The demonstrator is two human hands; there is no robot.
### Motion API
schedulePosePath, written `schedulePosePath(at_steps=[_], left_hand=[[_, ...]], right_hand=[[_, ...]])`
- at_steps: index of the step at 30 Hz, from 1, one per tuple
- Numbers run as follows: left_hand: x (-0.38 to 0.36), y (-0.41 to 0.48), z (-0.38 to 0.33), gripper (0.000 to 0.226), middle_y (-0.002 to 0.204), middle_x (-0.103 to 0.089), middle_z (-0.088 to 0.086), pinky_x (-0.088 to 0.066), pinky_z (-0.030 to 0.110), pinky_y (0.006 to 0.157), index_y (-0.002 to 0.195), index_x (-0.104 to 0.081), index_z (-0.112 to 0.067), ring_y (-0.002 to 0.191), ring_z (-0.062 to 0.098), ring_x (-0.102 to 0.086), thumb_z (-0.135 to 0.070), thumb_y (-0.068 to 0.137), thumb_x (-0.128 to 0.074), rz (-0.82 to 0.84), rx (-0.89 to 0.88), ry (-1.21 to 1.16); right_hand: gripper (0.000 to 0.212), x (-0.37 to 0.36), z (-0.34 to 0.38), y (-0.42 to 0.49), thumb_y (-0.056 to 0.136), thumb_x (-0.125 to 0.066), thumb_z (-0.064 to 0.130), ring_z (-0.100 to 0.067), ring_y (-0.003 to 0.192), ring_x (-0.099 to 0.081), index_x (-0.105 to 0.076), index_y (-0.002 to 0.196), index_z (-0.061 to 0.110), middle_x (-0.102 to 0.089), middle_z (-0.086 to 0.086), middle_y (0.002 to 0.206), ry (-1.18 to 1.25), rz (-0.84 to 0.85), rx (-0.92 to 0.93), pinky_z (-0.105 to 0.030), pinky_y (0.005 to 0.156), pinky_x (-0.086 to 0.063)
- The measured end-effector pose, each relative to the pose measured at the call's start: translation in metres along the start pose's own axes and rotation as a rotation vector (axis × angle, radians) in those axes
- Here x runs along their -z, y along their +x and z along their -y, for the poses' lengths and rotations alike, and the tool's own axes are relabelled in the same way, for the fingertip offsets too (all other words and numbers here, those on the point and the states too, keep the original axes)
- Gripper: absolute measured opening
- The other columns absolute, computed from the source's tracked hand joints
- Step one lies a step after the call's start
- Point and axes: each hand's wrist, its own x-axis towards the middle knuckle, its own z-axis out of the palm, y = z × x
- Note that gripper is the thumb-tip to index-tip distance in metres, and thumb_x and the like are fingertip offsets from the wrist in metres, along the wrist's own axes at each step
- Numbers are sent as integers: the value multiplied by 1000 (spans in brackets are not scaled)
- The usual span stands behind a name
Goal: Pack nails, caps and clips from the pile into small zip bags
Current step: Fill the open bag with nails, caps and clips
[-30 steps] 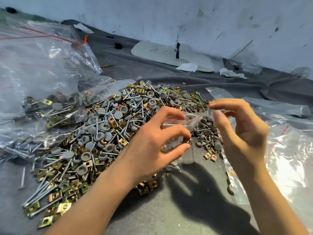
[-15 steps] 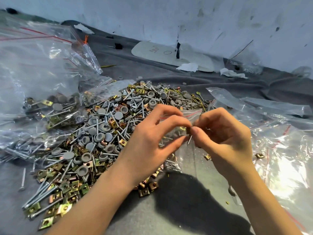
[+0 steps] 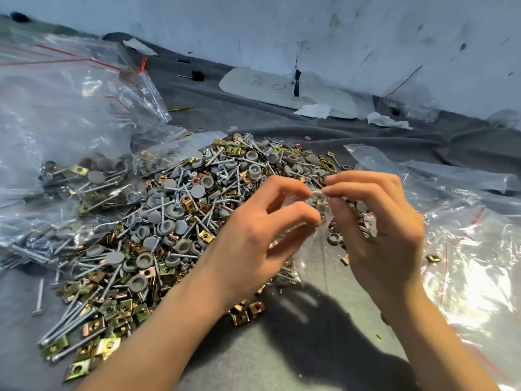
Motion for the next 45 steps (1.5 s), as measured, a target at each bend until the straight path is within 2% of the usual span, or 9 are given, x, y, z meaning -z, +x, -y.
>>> schedulePosePath(at_steps=[5,10,14,20,25,29,36,42,45], left_hand=[[1,0,0,16,117,-58,9,-53,26,92,98,-68,-6,106,14,-58,-13,83,-63,-63,54,-39],[2,2,0,15,113,-59,8,-52,26,93,95,-67,-5,105,11,-58,-14,86,-61,-106,89,-69],[4,4,-1,14,113,-60,6,-55,31,88,97,-65,-5,104,11,-61,-15,90,-58,-168,135,-165],[10,6,-3,8,128,-55,0,-56,26,87,95,-63,-24,110,13,-64,-18,90,-59,-204,337,-539],[14,7,-5,26,94,-74,-6,-56,20,75,109,-63,-33,83,9,-72,-20,87,-58,-233,374,-578],[14,6,-3,46,87,-76,-5,-58,26,79,127,-52,-38,87,11,-73,-24,84,-61,-279,419,-660],[18,6,-6,59,83,-76,-1,-53,17,80,138,-43,-35,88,10,-73,-20,84,-60,-236,415,-740],[17,7,-8,44,90,-77,-4,-53,16,81,125,-56,-33,92,7,-72,-19,85,-67,-167,426,-753],[15,8,-7,24,84,-77,-6,-55,16,72,100,-66,-22,84,6,-73,-21,77,-65,-214,503,-789]], right_hand=[[17,7,-13,1,89,-49,3,-23,88,-60,-65,94,7,-62,-4,92,39,-115,-165,-30,78,-45],[17,2,-15,-3,88,-49,7,-17,87,-60,-65,96,7,-62,1,93,77,-60,-195,-27,76,-46],[24,-5,-6,-4,88,-58,25,-10,86,-64,-58,112,21,-67,5,98,426,66,-453,-21,73,-49],[8,-12,8,-4,86,-64,18,-9,64,-63,-67,90,11,-69,1,73,698,70,-528,-16,61,-49],[11,-9,8,-3,85,-63,23,-12,57,-59,-71,78,20,-65,2,63,684,-41,-566,-19,57,-48],[12,-7,7,-2,83,-63,27,-12,60,-57,-72,77,24,-64,3,63,625,-15,-569,-21,59,-45],[9,-2,5,-1,80,-66,27,-8,60,-55,-73,74,25,-63,7,62,708,24,-596,-19,58,-43],[8,-3,7,1,80,-65,14,0,60,-57,-69,73,15,-64,11,63,754,96,-538,-10,59,-44],[11,-1,6,2,80,-64,14,0,58,-57,-72,73,19,-65,11,64,774,71,-549,-9,58,-44]])
